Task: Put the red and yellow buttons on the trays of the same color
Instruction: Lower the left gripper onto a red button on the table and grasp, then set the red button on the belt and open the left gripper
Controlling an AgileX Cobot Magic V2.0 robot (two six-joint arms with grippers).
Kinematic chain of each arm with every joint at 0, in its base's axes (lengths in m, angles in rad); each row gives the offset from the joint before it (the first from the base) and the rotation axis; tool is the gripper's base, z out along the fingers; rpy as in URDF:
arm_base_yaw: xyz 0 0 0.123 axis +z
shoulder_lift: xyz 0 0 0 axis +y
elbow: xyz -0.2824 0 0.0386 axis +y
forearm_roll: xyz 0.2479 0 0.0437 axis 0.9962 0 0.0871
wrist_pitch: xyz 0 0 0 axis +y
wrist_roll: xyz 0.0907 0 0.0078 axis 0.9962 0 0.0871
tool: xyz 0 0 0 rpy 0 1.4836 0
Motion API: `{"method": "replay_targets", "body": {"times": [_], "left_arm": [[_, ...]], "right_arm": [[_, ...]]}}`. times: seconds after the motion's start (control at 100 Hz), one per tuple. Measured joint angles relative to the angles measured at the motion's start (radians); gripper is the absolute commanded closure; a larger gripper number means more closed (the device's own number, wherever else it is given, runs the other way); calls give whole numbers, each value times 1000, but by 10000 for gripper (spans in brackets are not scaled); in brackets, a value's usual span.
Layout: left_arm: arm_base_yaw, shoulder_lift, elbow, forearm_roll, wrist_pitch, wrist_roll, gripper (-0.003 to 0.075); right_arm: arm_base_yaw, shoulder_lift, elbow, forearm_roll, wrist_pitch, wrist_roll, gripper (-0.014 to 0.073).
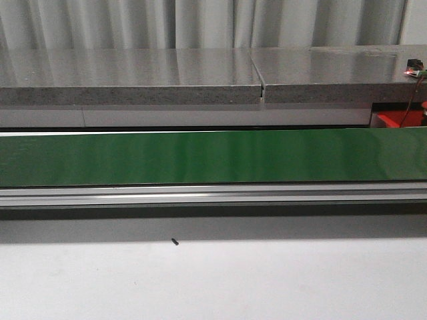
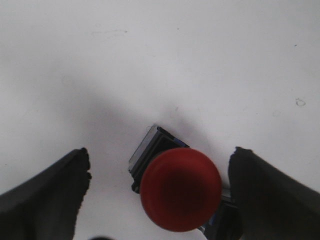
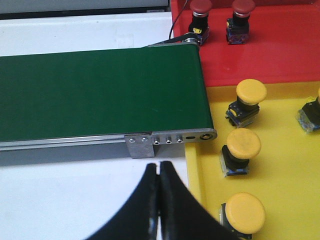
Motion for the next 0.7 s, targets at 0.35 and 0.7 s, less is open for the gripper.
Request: {"method": "replay_targets", "body": {"times": [0.35, 0.7], "left_arm": [[0, 17, -5, -2, 12, 16, 480], [6, -123, 24, 17, 54, 48, 480]], "right_arm": [[0, 0, 0, 0, 0, 0, 660], [0, 0, 0, 0, 0, 0, 660]]}}
